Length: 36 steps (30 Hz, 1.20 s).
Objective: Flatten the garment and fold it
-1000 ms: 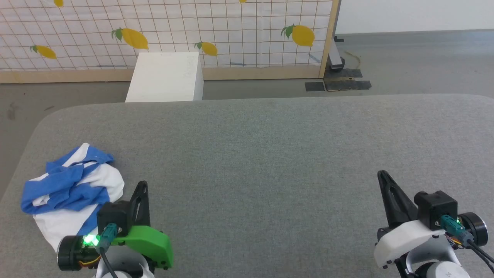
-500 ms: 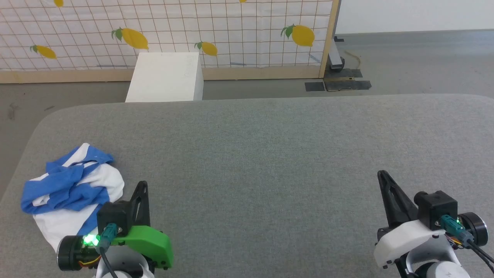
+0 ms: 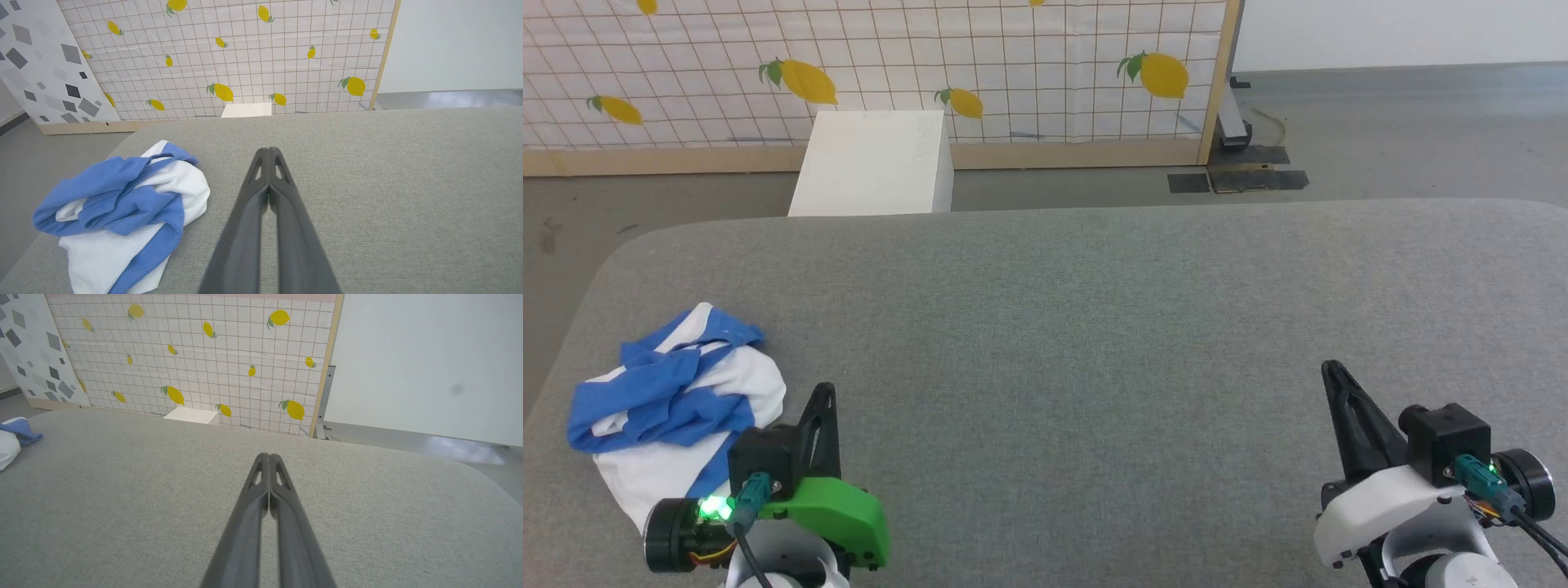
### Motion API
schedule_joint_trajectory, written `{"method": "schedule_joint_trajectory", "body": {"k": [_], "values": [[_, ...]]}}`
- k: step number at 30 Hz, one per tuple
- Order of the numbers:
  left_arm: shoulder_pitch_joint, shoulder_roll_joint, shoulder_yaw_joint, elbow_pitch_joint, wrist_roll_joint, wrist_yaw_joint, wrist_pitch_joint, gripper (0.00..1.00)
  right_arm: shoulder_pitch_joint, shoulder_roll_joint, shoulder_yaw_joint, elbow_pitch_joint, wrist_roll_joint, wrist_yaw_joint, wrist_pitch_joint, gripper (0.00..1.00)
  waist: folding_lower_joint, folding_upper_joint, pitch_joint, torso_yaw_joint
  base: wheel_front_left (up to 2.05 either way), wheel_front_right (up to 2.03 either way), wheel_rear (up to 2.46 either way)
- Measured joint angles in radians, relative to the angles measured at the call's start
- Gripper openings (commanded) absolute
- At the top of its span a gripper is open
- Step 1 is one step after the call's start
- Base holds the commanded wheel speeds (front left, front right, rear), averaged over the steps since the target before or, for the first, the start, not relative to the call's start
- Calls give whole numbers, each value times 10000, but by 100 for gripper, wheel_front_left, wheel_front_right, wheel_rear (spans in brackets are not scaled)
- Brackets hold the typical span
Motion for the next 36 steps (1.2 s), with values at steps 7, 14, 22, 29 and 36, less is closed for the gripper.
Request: {"method": "schedule_joint_trajectory", "body": {"k": [7, 14, 22, 29, 36], "values": [[0, 0, 0, 0, 0, 0, 0, 0, 0, 0, -2, 0, 0, -2, 0, 0, 0, 0, 0, 0, 0, 0, 0], [0, 0, 0, 0, 0, 0, 0, 0, 0, 0, -2, 0, 0, 0, 0, 0, 0, 0, 0, 0, 0, 0, 0], [0, 0, 0, 0, 0, 0, 0, 0, 0, 0, -2, 0, 0, -2, 0, 0, 0, 0, 0, 0, 0, 0, 0], [12, 2, -52, -4, -61, 0, -2, 100, 4, 0, -27, 0, 10, 0, 0, 100, 0, 0, 2, 0, 0, 0, 0], [34, 2, -79, -58, -153, 17, -105, 100, 5, 0, -180, 107, 132, 0, -104, 100, 0, 0, 3, -5, 0, 0, 0]]}}
